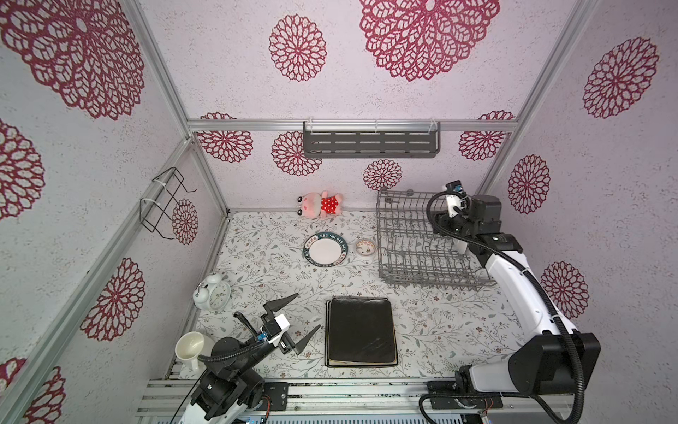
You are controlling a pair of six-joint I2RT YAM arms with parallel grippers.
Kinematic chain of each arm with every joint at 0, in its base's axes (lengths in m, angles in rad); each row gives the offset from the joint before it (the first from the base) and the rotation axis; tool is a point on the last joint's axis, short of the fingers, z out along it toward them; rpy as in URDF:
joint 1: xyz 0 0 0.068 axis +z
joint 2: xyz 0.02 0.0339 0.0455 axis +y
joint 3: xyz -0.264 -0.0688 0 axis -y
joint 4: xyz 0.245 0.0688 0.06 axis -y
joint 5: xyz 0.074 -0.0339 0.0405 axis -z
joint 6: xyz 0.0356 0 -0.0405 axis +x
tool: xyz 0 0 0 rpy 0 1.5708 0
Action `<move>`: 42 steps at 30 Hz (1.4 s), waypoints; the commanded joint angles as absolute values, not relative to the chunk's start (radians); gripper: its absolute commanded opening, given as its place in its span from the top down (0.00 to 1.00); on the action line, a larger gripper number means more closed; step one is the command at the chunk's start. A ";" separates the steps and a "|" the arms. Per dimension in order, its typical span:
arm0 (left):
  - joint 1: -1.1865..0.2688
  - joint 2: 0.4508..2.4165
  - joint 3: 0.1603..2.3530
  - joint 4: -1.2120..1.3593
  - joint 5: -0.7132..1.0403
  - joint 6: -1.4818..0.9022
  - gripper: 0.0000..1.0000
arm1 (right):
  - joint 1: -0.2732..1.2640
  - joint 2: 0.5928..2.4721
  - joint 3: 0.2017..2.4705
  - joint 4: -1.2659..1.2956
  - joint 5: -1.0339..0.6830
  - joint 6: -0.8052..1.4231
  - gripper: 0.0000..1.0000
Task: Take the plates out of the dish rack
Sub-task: 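Move the right gripper back to the remaining rack plates, then grasp the top edge of the nearest green-rimmed rack plate with the right gripper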
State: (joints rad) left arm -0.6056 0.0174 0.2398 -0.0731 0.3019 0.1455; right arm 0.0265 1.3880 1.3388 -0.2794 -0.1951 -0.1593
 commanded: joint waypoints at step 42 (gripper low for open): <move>-0.589 0.096 0.227 -0.061 0.282 0.156 0.03 | -0.235 1.766 1.542 -0.456 -0.246 -0.049 0.37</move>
